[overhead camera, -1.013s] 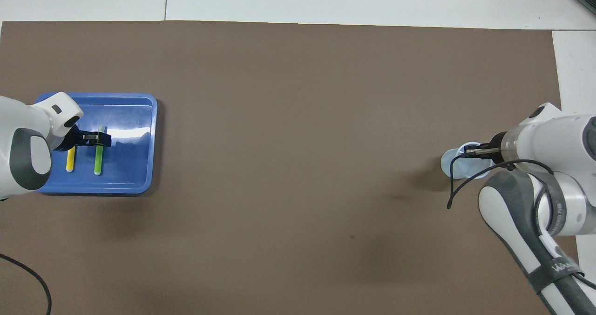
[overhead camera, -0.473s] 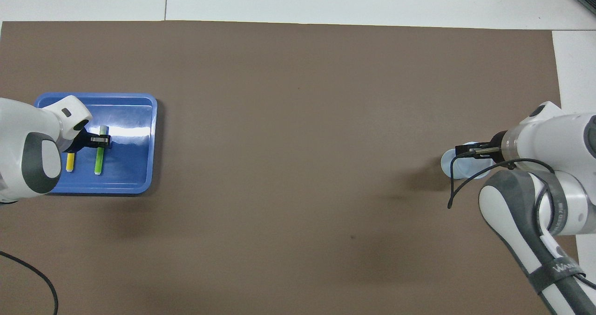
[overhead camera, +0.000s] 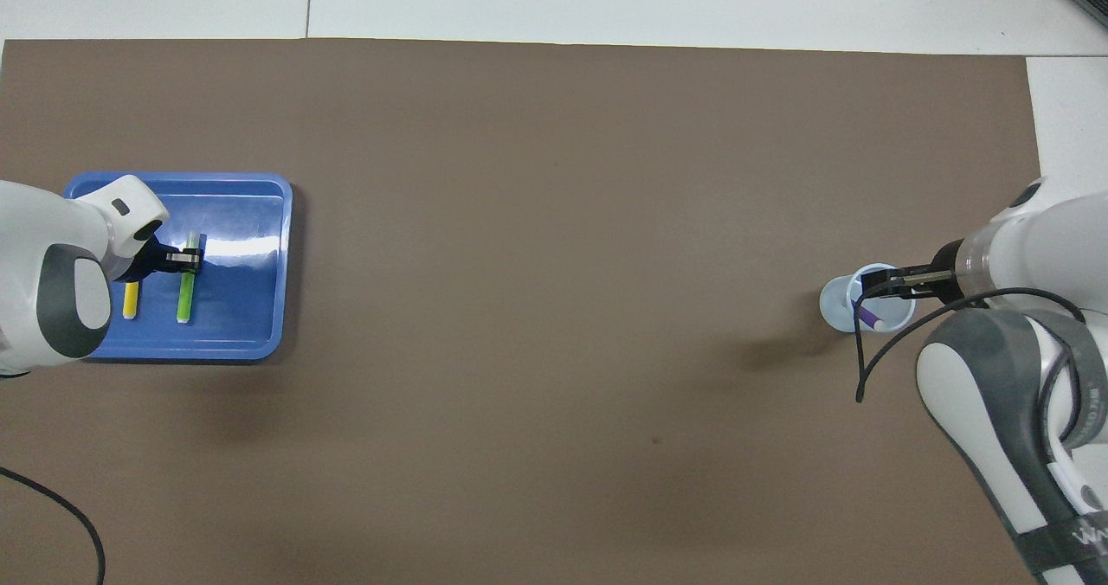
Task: Transfer and insert pens with both arms
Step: 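Grasp the green pen with the left gripper while the right gripper releases, then lift the green pen with the left gripper while the right gripper approaches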
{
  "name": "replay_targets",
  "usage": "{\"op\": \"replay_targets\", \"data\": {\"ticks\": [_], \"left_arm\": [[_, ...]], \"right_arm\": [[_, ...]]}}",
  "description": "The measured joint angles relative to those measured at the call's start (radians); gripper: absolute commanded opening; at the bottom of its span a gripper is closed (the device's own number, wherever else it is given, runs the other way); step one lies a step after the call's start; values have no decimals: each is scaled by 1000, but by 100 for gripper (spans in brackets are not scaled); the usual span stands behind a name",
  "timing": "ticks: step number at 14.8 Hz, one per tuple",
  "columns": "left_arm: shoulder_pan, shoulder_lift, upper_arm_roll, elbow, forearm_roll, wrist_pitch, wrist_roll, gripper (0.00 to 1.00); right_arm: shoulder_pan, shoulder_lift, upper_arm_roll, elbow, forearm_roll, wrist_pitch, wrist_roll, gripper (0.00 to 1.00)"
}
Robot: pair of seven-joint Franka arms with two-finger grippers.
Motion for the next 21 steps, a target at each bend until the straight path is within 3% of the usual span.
{"op": "replay_targets", "data": {"ticks": [6,10,21], "left_arm": [[-1,-23,-7,155,0,-259,-133,0],[-41,-76,-21,187,-24,-361,-327,0],[-248,-223,-29,208,-210,-515,-904,0]], "right_arm": [[26,-25,5,88,52,-151,0,93],[37,-34,6,152,163,-227,0,93],[140,-55,11,161,560,-214,-11,94]]}}
